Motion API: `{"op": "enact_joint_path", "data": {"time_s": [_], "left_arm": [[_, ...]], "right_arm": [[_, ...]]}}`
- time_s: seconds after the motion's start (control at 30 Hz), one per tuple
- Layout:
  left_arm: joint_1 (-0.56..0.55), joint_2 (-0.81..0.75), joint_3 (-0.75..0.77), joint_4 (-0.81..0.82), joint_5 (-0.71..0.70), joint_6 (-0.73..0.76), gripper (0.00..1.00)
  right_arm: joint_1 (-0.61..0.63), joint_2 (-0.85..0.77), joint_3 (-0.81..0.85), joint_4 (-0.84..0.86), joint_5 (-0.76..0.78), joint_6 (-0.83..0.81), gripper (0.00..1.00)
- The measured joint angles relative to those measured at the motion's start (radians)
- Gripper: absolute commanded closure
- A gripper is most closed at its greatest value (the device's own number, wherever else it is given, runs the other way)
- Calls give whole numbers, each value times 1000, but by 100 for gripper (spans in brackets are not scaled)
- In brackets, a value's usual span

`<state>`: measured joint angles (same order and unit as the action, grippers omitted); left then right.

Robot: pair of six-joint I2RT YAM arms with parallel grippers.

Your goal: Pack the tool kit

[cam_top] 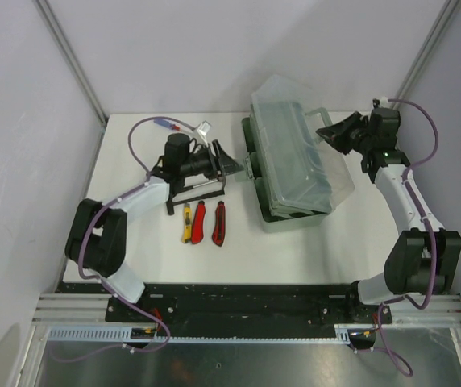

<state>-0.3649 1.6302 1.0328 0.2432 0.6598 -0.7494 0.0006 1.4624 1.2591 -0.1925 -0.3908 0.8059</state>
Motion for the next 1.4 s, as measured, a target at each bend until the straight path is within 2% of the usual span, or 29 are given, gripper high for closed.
{"op": "enact_joint_path", "data": {"time_s": [0.27,0.5,0.77,1.13,1.4], "left_arm": [[-105,34,28,-22,-26,10,53],[-148,117,92,-27,-35,10,58],[-158,203,172,-47,-60,8,64],[-180,283,269,-184,-115,43,64],[-186,287,299,-255,-155,53,65]], "right_arm": [[-88,-8,-106,163,-108,182,100],[-121,-8,-158,248,-153,270,100],[-122,-8,-179,293,-177,305,100],[-129,-8,-182,304,-196,295,100],[-197,10,-195,379,-253,397,100]]}}
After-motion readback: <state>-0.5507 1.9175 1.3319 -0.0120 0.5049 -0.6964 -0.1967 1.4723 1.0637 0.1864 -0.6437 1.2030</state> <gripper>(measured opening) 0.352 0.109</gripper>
